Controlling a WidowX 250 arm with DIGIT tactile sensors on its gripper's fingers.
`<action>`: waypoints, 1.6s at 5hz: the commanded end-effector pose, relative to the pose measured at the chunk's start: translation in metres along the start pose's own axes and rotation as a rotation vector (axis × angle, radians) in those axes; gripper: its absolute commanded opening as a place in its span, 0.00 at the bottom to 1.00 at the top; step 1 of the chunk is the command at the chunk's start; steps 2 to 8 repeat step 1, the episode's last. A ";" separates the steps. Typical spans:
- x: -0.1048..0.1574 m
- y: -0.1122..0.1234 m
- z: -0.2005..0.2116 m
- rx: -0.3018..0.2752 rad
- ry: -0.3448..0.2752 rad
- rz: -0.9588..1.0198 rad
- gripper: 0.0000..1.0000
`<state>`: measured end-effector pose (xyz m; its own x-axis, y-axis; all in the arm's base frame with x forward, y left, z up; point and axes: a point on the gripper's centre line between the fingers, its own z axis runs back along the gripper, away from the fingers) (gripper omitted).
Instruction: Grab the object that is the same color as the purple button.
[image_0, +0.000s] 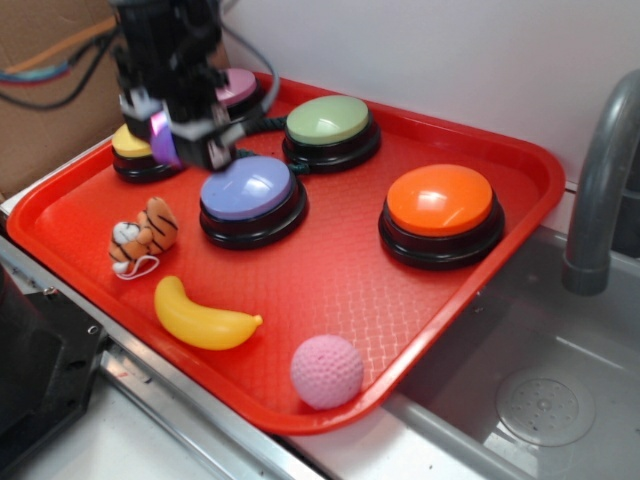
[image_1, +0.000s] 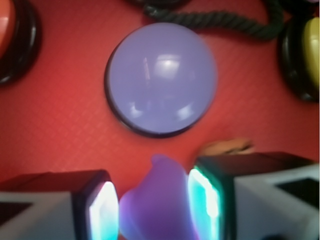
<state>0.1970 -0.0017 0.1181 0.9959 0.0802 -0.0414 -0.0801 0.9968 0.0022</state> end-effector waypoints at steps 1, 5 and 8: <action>0.010 0.025 0.040 0.055 -0.064 -0.078 0.00; 0.010 0.025 0.040 0.055 -0.064 -0.078 0.00; 0.010 0.025 0.040 0.055 -0.064 -0.078 0.00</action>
